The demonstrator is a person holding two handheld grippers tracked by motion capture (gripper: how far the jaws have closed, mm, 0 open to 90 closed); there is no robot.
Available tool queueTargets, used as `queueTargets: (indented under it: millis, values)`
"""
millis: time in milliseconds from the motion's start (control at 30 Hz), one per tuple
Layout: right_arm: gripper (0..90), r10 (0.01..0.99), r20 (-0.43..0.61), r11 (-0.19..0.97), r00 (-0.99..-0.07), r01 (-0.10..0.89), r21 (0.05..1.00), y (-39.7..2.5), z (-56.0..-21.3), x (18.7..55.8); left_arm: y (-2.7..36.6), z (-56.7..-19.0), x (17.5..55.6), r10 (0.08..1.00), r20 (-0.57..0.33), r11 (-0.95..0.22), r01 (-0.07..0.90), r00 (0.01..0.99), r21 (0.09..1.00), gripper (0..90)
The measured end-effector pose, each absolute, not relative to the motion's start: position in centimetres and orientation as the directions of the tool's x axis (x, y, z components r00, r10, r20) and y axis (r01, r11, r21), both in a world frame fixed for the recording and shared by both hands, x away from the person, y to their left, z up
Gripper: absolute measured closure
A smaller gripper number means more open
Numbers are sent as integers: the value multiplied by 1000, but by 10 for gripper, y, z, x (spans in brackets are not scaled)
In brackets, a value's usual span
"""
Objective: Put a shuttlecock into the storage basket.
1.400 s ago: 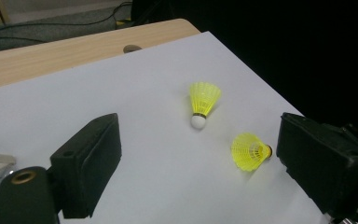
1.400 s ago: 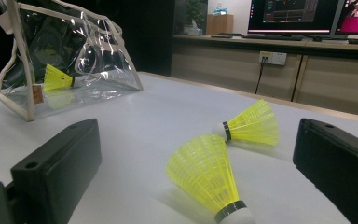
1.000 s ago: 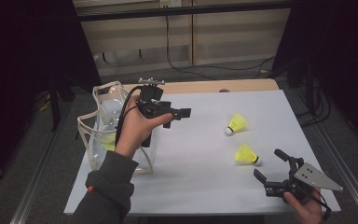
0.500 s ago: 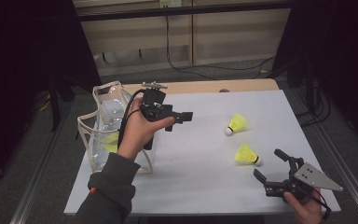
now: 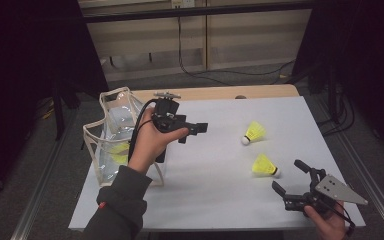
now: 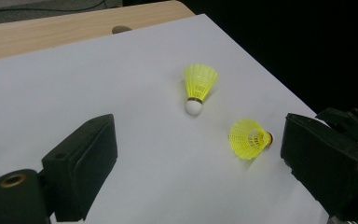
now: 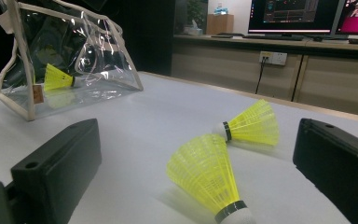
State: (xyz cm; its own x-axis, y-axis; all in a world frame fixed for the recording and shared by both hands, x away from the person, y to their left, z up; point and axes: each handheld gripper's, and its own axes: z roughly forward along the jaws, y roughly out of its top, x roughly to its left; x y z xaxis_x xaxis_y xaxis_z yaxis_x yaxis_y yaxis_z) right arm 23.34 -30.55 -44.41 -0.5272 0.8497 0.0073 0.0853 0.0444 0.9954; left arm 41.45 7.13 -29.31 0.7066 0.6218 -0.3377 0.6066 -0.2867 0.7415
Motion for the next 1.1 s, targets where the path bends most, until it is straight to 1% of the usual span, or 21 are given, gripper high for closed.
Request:
queueTargets:
  millis: [900, 1100]
  values:
    - [8, 850, 6, 45, -527, 84, 995, -306, -444, 233, 65, -316, 408, 602, -344, -298, 602, 721, 741, 100]
    - [8, 851, 6, 45, -525, 85, 995, -306, -444, 233, 64, -321, 406, 603, -331, -308, 595, 726, 743, 98]
